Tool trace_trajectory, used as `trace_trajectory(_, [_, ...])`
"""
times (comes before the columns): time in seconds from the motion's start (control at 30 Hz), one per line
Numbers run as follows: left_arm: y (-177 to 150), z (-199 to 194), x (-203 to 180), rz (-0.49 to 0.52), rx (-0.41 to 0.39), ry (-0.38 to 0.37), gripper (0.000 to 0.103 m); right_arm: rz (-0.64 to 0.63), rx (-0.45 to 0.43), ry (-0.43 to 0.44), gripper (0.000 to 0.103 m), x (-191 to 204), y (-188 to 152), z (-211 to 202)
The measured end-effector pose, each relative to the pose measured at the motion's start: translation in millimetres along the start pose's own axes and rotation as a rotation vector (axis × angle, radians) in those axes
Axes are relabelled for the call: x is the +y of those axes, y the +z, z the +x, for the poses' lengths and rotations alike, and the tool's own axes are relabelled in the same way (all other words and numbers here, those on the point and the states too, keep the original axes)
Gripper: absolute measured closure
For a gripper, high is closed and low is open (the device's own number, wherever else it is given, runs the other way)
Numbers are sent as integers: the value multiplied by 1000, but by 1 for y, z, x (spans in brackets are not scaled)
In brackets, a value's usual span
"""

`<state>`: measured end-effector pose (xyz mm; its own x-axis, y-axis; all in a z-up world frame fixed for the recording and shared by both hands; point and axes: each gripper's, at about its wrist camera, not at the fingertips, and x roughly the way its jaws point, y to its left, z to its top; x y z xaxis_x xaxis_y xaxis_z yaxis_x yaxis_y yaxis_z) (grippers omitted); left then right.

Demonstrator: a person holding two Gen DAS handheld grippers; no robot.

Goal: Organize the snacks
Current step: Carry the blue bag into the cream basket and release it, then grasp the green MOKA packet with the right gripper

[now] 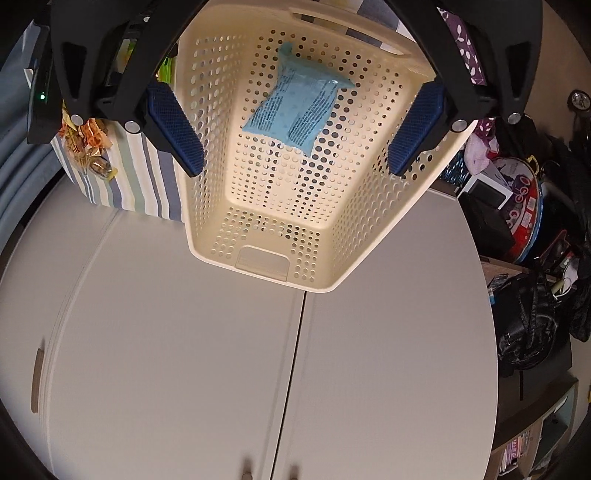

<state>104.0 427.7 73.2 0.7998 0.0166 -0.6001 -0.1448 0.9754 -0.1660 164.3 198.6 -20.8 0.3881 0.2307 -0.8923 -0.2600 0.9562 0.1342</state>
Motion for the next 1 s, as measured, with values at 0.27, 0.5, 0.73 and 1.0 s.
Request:
trace_trajectory(0.27, [-1,-4,4,-16,-19,7,2,-106,1,-147,16,19,1,6])
trace_trajectory(0.5, [-1,-7,5,-16,-33,10,2,-103,-42,-166,39,17,-12,-15])
trace_trajectory(0.73, [4,-18,20,-53,-72,38,2,-51,-162,-151,41,10,-2,-56])
trace_trajectory(1.0, [7,-28,32,-77,-114,90,2,-81,-304,-93,52,37,23,-113])
